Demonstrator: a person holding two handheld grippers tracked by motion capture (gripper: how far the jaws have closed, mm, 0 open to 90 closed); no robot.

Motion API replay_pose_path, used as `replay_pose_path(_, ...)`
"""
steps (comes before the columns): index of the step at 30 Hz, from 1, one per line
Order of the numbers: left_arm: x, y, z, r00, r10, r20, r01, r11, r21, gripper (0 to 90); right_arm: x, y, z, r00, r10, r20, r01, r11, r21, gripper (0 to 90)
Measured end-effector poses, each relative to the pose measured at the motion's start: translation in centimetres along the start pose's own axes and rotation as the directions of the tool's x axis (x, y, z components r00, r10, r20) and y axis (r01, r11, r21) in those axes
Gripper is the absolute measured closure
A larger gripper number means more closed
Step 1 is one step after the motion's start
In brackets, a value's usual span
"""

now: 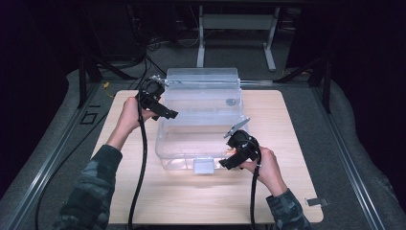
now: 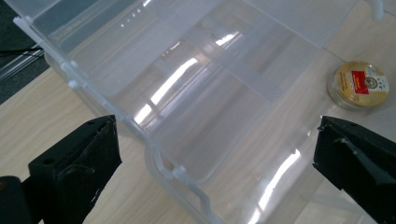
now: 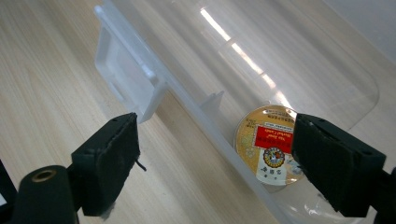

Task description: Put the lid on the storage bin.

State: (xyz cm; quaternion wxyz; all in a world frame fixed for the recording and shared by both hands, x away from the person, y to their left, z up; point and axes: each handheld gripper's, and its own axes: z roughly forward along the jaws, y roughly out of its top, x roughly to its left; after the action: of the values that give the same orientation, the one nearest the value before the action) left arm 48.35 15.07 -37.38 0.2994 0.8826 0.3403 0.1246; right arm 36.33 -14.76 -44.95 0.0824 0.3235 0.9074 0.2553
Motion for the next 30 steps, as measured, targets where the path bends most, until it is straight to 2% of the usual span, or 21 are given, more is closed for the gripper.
replay_pose_path(4, 0.4, 1.1, 0.7, 0.9999, -0.012, -0.009, 0.012, 0.9998, -0.016, 0.8, 0.0, 0.0, 0.1, 1.0, 0.001, -0.006, -0.001, 1.0, -0.007, 16.6)
replay_pose_path(7, 0.6, 1.9, 1.1, 0.9994, -0.001, -0.033, 0.0, 0.9997, -0.026, 2.9, 0.1, 0.0, 0.1, 1.0, 0.0, -0.005, 0.0, 1.0, -0.013, 20.9)
replay_pose_path(10, 1.0, 2.7, 1.6, 0.9997, -0.02, -0.014, 0.019, 0.9992, -0.036, 5.7, 0.3, 0.1, 0.3, 1.0, -0.004, -0.006, 0.004, 1.0, -0.007, 23.1)
replay_pose_path(13, 1.2, 3.5, 2.3, 0.9997, -0.012, -0.02, 0.011, 0.9992, -0.038, 7.3, 0.4, 0.1, 0.4, 1.0, -0.005, -0.008, 0.005, 1.0, -0.007, 23.6)
replay_pose_path(15, 1.3, 3.9, 3.0, 0.999, 0.002, -0.045, -0.003, 0.9997, -0.024, 9.6, 0.5, 0.0, 0.7, 0.9998, -0.007, -0.016, 0.007, 1.0, -0.005, 24.0)
replay_pose_path(16, 1.4, 4.1, 3.3, 0.9969, 0.013, -0.077, -0.014, 0.9999, -0.007, 14.0, 0.5, 0.0, 0.8, 0.9998, -0.009, -0.019, 0.009, 1.0, -0.003, 24.6)
replay_pose_path(17, 1.6, 4.2, 3.9, 0.9945, 0.013, -0.104, -0.012, 0.9999, 0.01, 14.5, 0.5, 0.0, 0.9, 0.9997, -0.011, -0.019, 0.011, 1.0, 0.0, 25.4)
replay_pose_path(19, 2.1, 4.3, 4.5, 0.9951, -0.006, -0.099, 0.008, 0.9998, 0.019, 15.4, 0.5, 0.0, 1.1, 0.9998, -0.012, -0.016, 0.012, 1.0, 0.005, 25.4)
replay_pose_path(20, 2.5, 4.3, 4.9, 0.9942, -0.019, -0.106, 0.02, 0.9998, 0.009, 16.5, 0.6, 0.0, 1.1, 0.9998, -0.011, -0.016, 0.012, 1.0, 0.006, 25.4)
replay_pose_path(21, 2.7, 4.2, 5.1, 0.9952, -0.032, -0.092, 0.032, 0.9995, -0.001, 18.8, 0.6, 0.0, 1.2, 0.9998, -0.012, -0.019, 0.012, 1.0, 0.005, 25.5)
replay_pose_path(23, 3.1, 4.1, 5.6, 0.9948, -0.046, -0.091, 0.046, 0.9989, -0.005, 21.1, 0.6, 0.0, 1.1, 0.9997, -0.015, -0.021, 0.015, 1.0, -0.005, 26.5)
replay_pose_path(24, 3.3, 3.9, 5.9, 0.9955, -0.062, -0.071, 0.061, 0.998, -0.012, 24.7, 0.7, 0.0, 1.1, 0.9997, -0.012, -0.021, 0.012, 1.0, -0.006, 26.8)
replay_pose_path(26, 3.5, 3.7, 6.4, 0.9935, -0.086, -0.074, 0.087, 0.9962, 0.003, 29.8, 0.8, -0.1, 1.2, 0.9999, -0.011, -0.012, 0.011, 1.0, -0.003, 31.2)
replay_pose_path(28, 3.5, 3.7, 6.5, 0.9935, -0.092, -0.067, 0.092, 0.9957, -0.009, 31.6, 0.8, -0.1, 1.4, 1.0, 0.005, 0.004, -0.005, 1.0, 0.003, 34.4)
replay_pose_path(30, 3.3, 3.8, 6.5, 0.995, -0.075, -0.066, 0.075, 0.9972, -0.005, 35.2, 0.7, -0.2, 1.6, 0.9999, 0.012, -0.001, -0.012, 1.0, 0.01, 36.6)
